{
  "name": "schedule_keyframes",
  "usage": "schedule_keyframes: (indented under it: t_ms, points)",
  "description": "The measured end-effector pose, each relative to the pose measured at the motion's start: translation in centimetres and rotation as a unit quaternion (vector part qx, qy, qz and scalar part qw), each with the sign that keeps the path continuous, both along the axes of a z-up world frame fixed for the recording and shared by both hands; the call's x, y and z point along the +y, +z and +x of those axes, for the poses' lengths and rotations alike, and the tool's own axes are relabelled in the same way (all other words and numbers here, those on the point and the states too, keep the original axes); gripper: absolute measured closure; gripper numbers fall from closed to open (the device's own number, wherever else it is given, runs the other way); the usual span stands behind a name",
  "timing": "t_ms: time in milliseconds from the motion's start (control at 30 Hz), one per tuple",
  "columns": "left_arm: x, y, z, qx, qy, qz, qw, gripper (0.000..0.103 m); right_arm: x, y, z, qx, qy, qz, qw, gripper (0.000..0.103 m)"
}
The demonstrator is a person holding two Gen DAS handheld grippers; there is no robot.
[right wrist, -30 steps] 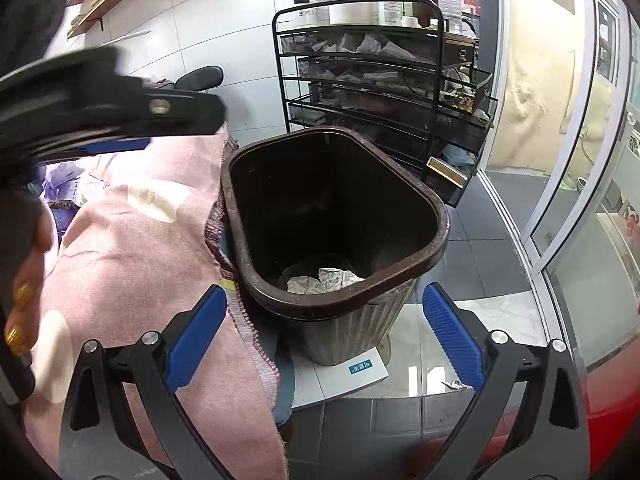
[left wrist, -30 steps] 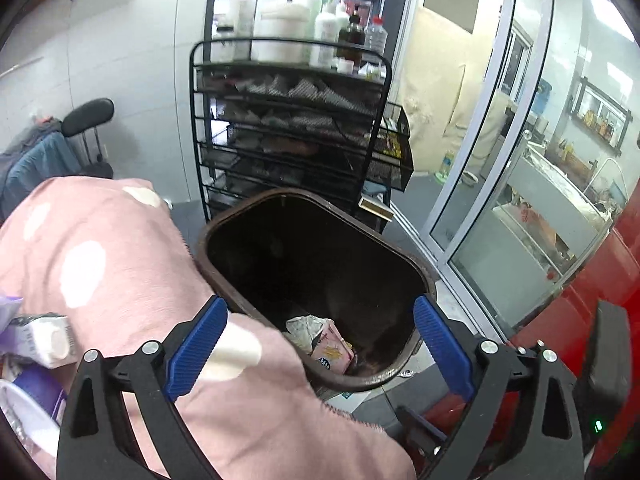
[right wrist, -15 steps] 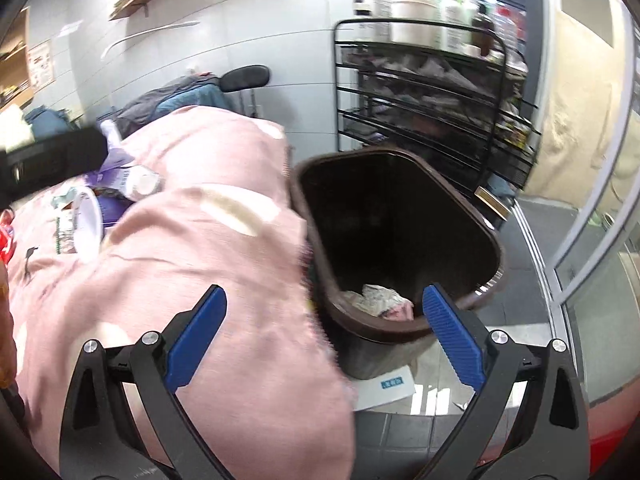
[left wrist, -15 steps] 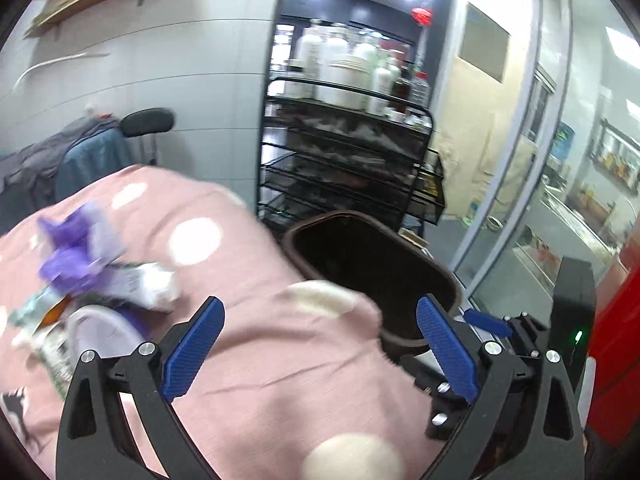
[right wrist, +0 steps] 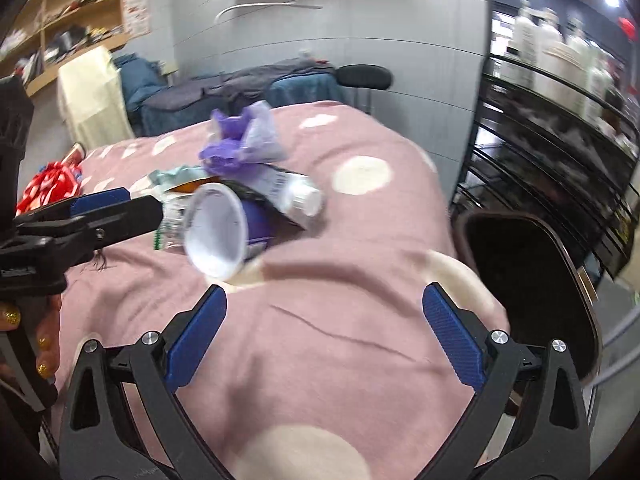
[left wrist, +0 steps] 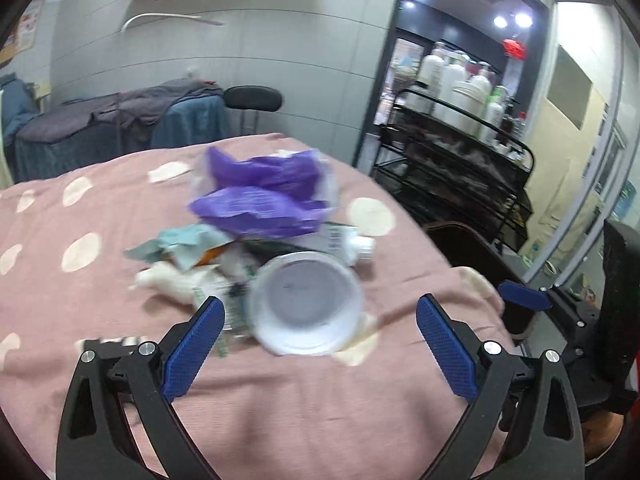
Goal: Collect trash
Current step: 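Move the right tool to the bed and grasp the yogurt cup rim, then lift the yogurt cup with the right tool while the left tool grasps the purple bag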
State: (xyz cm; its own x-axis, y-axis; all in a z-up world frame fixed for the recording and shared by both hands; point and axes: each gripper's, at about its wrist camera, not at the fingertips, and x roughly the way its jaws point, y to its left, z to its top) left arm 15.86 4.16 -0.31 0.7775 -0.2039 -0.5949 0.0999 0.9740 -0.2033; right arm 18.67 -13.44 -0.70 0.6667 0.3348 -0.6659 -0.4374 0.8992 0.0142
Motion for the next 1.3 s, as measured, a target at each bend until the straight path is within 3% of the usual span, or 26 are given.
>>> schedule_keyframes:
  t_ms: [200, 400, 500, 600, 667, 733, 1100, 1300]
  points:
    - [5.0, -1.3, 0.2, 0.017, 0.042, -0.003, 0.999, 0.01, 4.4, 0.1, 1.7, -0.001, 0.039, -0.043, 0.998, 0.009]
    - [7.6, -1.6, 1.1, 0.03, 0.058, 0.001, 0.9979, 0.014, 8.2, -0.9, 4.9, 0.02, 0.05, -0.093, 0.994, 0.031]
    - [8.0, -1.4, 1.8, 0.034, 0.056, 0.009, 0.9978, 0.015, 9.0, -1.8, 6.6, 0.042, 0.052, -0.105, 0.992, 0.044]
    - [7.7, -1.1, 2.5, 0.03, 0.044, 0.014, 0.9985, 0.015, 9.4, -2.9, 8.1, 0.07, 0.055, -0.108, 0.99, 0.064]
    - [7.3, -1.0, 3.0, 0.029, 0.036, 0.019, 0.9988, 0.015, 9.3, -3.3, 8.6, 0.088, 0.058, -0.099, 0.99, 0.086]
    - [6.8, -0.9, 3.4, 0.028, 0.028, 0.022, 0.999, 0.015, 8.9, -3.3, 8.7, 0.095, 0.061, -0.086, 0.99, 0.093]
    - [6.3, -0.3, 3.7, 0.018, 0.013, 0.024, 0.9995, 0.016, 5.3, -0.4, 5.7, 0.067, 0.059, -0.019, 0.996, 0.094]
    - [4.0, -0.4, 4.6, 0.02, -0.009, 0.037, 0.9991, 0.016, 1.4, 1.6, 3.5, 0.042, 0.025, 0.012, 0.999, 0.094]
